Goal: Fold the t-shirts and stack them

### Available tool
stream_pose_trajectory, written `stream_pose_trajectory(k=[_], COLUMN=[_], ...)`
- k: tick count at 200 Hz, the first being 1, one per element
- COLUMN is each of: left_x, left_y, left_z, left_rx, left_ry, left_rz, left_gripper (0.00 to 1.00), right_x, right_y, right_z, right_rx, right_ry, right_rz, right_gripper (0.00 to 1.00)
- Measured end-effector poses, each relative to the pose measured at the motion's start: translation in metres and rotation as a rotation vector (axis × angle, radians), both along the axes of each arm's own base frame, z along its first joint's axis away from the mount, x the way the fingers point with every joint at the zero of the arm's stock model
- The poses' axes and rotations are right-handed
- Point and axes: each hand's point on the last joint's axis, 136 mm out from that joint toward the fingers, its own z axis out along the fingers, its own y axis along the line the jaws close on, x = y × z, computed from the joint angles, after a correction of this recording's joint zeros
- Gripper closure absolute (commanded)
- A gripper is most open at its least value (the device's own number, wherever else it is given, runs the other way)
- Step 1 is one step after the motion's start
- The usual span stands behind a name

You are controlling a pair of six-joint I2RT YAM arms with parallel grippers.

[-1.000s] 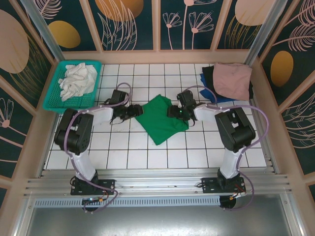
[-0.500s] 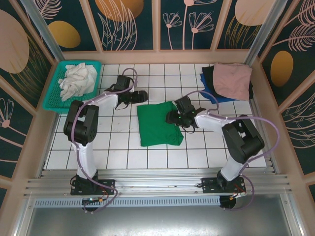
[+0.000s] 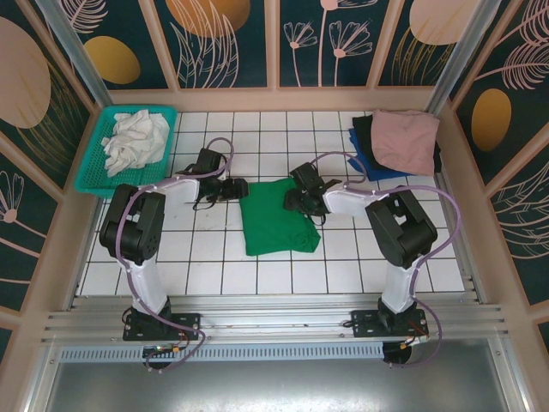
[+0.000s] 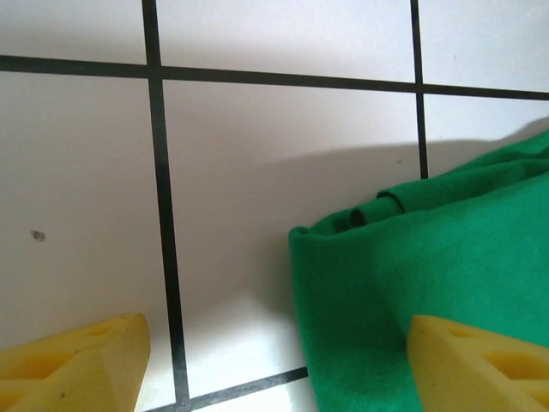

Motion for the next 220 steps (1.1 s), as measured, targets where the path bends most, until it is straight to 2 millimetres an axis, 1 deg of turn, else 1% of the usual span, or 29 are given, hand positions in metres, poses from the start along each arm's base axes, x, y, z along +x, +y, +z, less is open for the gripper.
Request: stream_pose_trajectory(k=[49,62,76,93,106,120,133,148,170,178,198,212,220], left_x=[0.000,0.000,0.000,-0.002,-0.004,-0.007,-0.007,-0.008,-0.011,-0.012,-0.015,-0.016,-0.017], left_y=[0.002,0.003,0.004,0.004,0.005,0.006,0.007,0.008,0.010,0.011,0.014,0.016,0.018], left_z=[0.002,0.001,0.001,-0.001,-0.003,-0.006,-0.005,-0.003,0.001,0.002,0.004,0.005,0.006], left_rx=[0.015,0.020,0.027,0.029,0.033,0.038,0.041,0.044,0.051,0.055,0.066,0.070,0.073], left_ry=[-0.008,-0.010,-0.010,-0.004,0.002,0.008,0.005,0.001,-0.010,-0.015,-0.021,-0.023,-0.024], left_rz=[-0.001,-0.005,-0.006,-0.006,-0.009,-0.011,-0.012,-0.011,-0.013,-0.014,-0.015,-0.014,-0.013], left_gripper=[0.22,0.22,0.23,0.23,0.23,0.23,0.24,0.24,0.24,0.24,0.25,0.25,0.24], right_x=[-0.002,-0.002,-0.002,-0.002,-0.003,-0.003,-0.003,-0.002,-0.002,-0.002,0.001,0.011,0.022], right_y=[-0.017,-0.017,-0.015,-0.018,-0.021,-0.024,-0.021,-0.012,-0.011,-0.013,-0.028,-0.044,-0.055], right_z=[-0.001,-0.003,-0.003,-0.006,-0.006,-0.005,-0.004,-0.002,0.001,0.004,0.016,0.036,0.053], right_rx=[-0.093,-0.095,-0.086,-0.069,-0.039,-0.002,0.038,0.082,0.094,0.090,0.066,0.032,0.005], right_ry=[0.012,0.015,0.016,0.016,0.015,0.008,0.002,0.002,-0.002,-0.004,-0.015,-0.052,-0.095], right_rz=[-0.034,-0.032,-0.029,-0.029,-0.037,-0.046,-0.040,-0.026,-0.019,-0.012,-0.017,-0.031,-0.040], right_gripper=[0.31,0.33,0.38,0.47,0.58,0.67,0.77,0.90,0.97,1.00,1.00,1.00,1.00])
